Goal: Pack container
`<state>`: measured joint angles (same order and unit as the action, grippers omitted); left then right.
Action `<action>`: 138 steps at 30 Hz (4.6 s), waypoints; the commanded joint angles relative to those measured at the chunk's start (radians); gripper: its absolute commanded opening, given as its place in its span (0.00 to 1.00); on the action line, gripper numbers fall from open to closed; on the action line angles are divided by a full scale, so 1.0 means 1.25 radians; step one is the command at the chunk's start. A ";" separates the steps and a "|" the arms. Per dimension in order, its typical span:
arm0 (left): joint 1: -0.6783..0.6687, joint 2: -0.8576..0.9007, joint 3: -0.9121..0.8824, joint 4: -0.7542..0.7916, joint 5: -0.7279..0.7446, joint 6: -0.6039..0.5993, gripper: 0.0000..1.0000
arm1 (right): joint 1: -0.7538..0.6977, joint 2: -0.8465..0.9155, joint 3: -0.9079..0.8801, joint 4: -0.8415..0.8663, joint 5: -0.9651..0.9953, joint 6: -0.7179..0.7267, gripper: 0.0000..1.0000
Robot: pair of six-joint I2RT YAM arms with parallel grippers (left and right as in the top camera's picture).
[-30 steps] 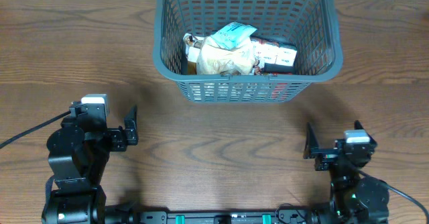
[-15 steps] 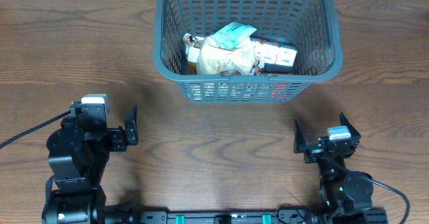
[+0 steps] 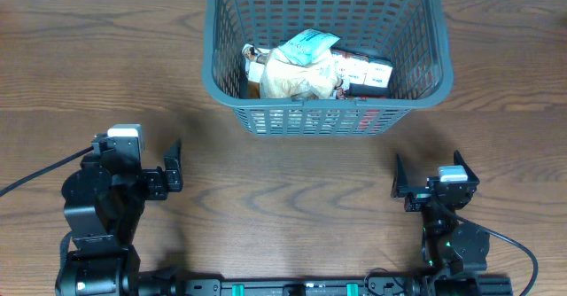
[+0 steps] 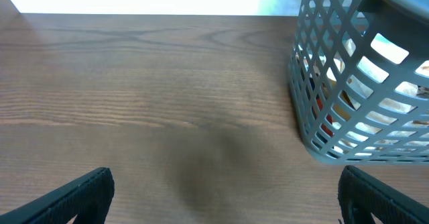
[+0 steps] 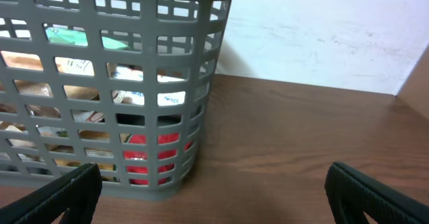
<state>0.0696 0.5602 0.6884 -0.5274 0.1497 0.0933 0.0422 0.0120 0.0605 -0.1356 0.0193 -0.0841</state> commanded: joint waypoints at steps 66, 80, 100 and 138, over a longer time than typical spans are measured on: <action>-0.066 -0.200 -0.231 0.144 -0.007 0.002 0.99 | -0.017 -0.005 -0.019 -0.005 -0.016 0.022 0.99; -0.125 -0.353 -0.468 0.451 -0.105 0.002 0.99 | -0.017 -0.005 -0.019 -0.005 -0.016 0.022 0.99; -0.129 -0.446 -0.547 0.407 -0.144 -0.005 0.99 | -0.017 -0.005 -0.019 -0.005 -0.016 0.022 0.99; -0.129 -0.445 -0.547 0.363 -0.127 -0.076 0.99 | -0.017 -0.005 -0.019 -0.005 -0.016 0.022 0.99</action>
<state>-0.0872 0.0109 0.0212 -0.0292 0.0002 0.0032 0.0269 0.0120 0.0437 -0.1421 -0.0010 -0.0692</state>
